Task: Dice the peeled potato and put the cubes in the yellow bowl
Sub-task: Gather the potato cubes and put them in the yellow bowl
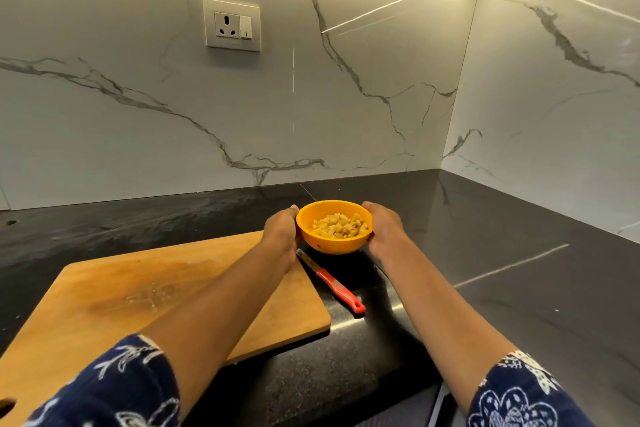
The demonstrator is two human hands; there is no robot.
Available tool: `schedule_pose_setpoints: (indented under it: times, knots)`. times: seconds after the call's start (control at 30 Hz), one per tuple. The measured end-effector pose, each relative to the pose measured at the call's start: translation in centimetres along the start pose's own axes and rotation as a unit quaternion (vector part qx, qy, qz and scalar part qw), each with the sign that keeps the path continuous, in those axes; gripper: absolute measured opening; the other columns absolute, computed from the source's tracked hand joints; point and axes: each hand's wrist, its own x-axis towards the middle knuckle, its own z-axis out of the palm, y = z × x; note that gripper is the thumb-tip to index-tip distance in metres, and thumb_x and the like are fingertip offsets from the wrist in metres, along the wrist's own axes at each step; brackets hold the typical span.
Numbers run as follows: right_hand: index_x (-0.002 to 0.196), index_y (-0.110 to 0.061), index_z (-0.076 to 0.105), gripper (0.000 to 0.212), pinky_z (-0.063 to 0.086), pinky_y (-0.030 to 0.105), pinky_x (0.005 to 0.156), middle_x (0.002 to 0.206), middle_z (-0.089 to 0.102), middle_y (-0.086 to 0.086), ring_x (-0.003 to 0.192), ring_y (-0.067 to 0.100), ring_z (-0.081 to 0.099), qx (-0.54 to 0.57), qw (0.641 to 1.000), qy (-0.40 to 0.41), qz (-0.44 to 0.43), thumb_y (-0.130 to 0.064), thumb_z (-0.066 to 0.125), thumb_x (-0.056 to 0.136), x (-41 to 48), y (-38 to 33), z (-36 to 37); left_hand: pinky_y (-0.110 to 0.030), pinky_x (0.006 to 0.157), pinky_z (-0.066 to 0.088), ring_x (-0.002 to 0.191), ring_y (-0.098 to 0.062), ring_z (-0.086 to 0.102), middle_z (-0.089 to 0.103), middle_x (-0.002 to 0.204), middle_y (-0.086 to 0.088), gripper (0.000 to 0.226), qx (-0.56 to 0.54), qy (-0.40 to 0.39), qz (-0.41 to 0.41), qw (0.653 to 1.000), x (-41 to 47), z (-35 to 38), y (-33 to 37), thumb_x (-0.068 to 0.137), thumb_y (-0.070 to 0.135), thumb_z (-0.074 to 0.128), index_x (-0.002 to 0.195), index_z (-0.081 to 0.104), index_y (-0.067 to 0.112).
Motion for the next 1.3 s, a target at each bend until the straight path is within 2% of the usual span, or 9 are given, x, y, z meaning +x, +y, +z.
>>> schedule_pose_setpoints:
  times: [0.1,0.2,0.27,0.37,0.63,1.03,1.1,1.2,1.3]
  knots:
    - [0.122,-0.011,0.058,0.028,0.054,0.044,0.082,0.108,0.064,0.016,0.091,0.029,0.064,0.054,0.998,-0.020,-0.005,-0.015,0.044,0.099,-1.9,-1.0,1.5,-0.034,0.086,0.051,0.086,-0.017,0.061,0.064,0.095,-0.006,0.022,-0.045,0.010,0.027,0.999,-1.0,-0.6,0.8,0.099,0.019,0.046,0.114,0.060,0.013]
    - [0.118,-0.009,0.060,0.031,0.053,0.043,0.072,0.090,0.064,0.014,0.076,0.026,0.062,0.073,0.995,-0.064,-0.036,-0.008,0.035,0.099,-4.1,-2.8,4.0,-0.039,0.089,0.052,0.098,-0.022,0.061,0.064,0.114,-0.009,0.032,-0.034,0.009,0.100,0.994,-1.9,-2.8,3.2,0.100,0.012,0.039,0.127,0.056,0.011]
    - [0.108,-0.010,0.061,0.030,0.053,0.042,0.071,0.089,0.063,0.013,0.078,0.025,0.063,0.067,0.992,-0.096,-0.044,-0.006,0.032,0.100,-5.8,-3.7,6.3,-0.033,0.075,0.053,0.085,-0.020,0.062,0.066,0.098,-0.008,0.032,-0.033,-0.002,0.134,0.990,-3.1,-5.5,5.3,0.099,0.006,0.035,0.121,0.058,0.010]
    - [0.122,-0.009,0.058,0.036,0.052,0.037,0.078,0.110,0.060,0.013,0.089,0.023,0.060,0.025,0.986,-0.154,-0.051,-0.001,0.030,0.100,-8.1,-3.7,9.9,-0.028,0.065,0.048,0.076,-0.017,0.060,0.064,0.087,-0.005,0.030,-0.034,0.021,0.152,0.988,-5.0,-10.4,7.8,0.098,0.004,0.037,0.118,0.059,0.011]
    - [0.126,-0.012,0.060,0.034,0.052,0.043,0.094,0.109,0.064,0.012,0.101,0.024,0.063,-0.127,0.967,-0.222,0.005,-0.003,0.041,0.099,-12.2,4.2,15.3,-0.034,0.071,0.050,0.088,-0.021,0.062,0.066,0.096,-0.009,0.030,0.037,0.104,0.111,0.988,-8.9,-21.5,7.7,0.098,0.003,0.039,0.118,0.060,0.008]
    - [0.138,-0.016,0.050,0.039,0.047,0.038,0.100,0.133,0.056,0.007,0.118,0.022,0.054,-0.218,0.945,-0.234,-0.065,-0.011,0.047,0.100,-14.8,5.9,14.1,-0.032,0.077,0.049,0.098,-0.020,0.060,0.066,0.108,-0.005,0.033,0.095,0.139,0.136,0.976,-8.9,-23.1,5.5,0.102,0.014,0.034,0.117,0.063,0.016]
    - [0.141,-0.017,0.046,0.041,0.039,0.035,0.105,0.141,0.049,0.005,0.128,0.023,0.046,-0.296,0.913,-0.238,-0.150,-0.016,0.047,0.100,-14.5,5.1,12.7,-0.033,0.086,0.047,0.107,-0.020,0.057,0.062,0.120,-0.005,0.034,0.152,0.139,0.177,0.962,-8.8,-23.4,5.1,0.103,0.022,0.033,0.123,0.060,0.018]
    - [0.135,-0.019,0.053,0.036,0.045,0.033,0.098,0.134,0.057,0.004,0.118,0.020,0.055,-0.503,0.792,-0.166,-0.304,-0.015,0.047,0.099,-13.4,3.0,8.7,-0.036,0.096,0.041,0.117,-0.018,0.050,0.055,0.133,-0.004,0.037,0.334,0.162,0.265,0.890,-8.8,-24.8,4.6,0.103,0.029,0.032,0.132,0.053,0.019]
    - [0.122,-0.014,0.064,0.032,0.048,0.037,0.094,0.122,0.064,0.007,0.111,0.025,0.060,-0.634,0.715,-0.108,-0.276,-0.015,0.053,0.092,-11.5,1.7,4.2,-0.039,0.098,0.038,0.122,-0.026,0.048,0.052,0.136,-0.008,0.037,0.506,0.186,0.254,0.803,-9.0,-26.5,4.2,0.102,0.028,0.034,0.136,0.048,0.021]
